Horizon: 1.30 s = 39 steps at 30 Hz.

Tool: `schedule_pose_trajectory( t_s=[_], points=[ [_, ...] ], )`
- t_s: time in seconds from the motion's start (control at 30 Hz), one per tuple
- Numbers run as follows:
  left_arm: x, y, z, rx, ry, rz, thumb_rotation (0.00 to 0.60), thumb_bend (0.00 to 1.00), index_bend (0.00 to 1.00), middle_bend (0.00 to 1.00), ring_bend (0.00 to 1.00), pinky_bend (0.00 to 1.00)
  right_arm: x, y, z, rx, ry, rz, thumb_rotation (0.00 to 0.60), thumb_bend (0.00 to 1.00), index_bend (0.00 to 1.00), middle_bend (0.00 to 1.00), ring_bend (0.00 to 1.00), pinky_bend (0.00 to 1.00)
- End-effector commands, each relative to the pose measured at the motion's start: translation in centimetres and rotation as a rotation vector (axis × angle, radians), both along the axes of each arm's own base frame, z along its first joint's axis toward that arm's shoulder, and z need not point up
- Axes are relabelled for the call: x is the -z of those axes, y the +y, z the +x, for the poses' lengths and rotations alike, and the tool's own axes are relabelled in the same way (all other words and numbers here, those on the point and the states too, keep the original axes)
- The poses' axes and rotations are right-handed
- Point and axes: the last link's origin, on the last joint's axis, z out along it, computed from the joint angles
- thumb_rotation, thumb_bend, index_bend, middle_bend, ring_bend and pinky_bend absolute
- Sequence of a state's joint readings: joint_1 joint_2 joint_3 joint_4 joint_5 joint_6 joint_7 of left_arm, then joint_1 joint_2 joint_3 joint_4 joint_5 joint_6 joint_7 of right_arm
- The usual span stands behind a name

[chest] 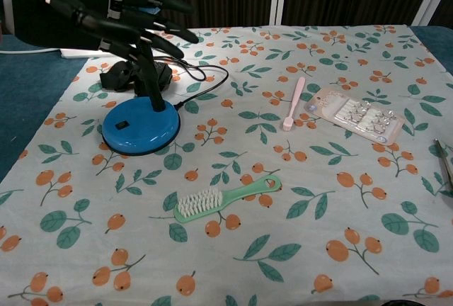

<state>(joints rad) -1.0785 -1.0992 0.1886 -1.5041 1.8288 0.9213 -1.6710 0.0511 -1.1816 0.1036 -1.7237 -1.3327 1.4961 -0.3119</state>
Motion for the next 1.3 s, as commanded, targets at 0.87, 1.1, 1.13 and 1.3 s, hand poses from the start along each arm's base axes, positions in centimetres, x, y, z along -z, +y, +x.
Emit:
schedule_pose_trajectory(
  t_s=[0.87, 1.1, 1.13, 1.3],
  points=[
    [2.4, -4.3, -14.3, 0.116, 0.636, 0.4, 0.6, 0.55, 0.02, 0.61, 0.69, 0.78, 0.1, 0.0, 0.0, 0.005, 0.004, 0.002, 0.6, 0.2, 0.0, 0.04, 0.06, 0.13],
    [3.6, -3.9, -13.6, 0.143, 0.645, 0.425, 0.6, 0.55, 0.02, 0.62, 0.7, 0.78, 0.1, 0.0, 0.0, 0.007, 0.002, 0.002, 0.6, 0.2, 0.0, 0.04, 0.06, 0.13],
    [3.7, -3.9, -13.5, 0.143, 0.644, 0.424, 0.6, 0.55, 0.02, 0.62, 0.7, 0.78, 0.1, 0.0, 0.0, 0.007, 0.002, 0.002, 0.6, 0.2, 0.0, 0.04, 0.06, 0.13],
    [4.7, -3.8, -13.1, 0.153, 0.654, 0.406, 0.6, 0.55, 0.03, 0.62, 0.7, 0.78, 0.1, 0.0, 0.0, 0.006, 0.001, 0.002, 0.6, 0.2, 0.0, 0.04, 0.06, 0.13]
  ],
)
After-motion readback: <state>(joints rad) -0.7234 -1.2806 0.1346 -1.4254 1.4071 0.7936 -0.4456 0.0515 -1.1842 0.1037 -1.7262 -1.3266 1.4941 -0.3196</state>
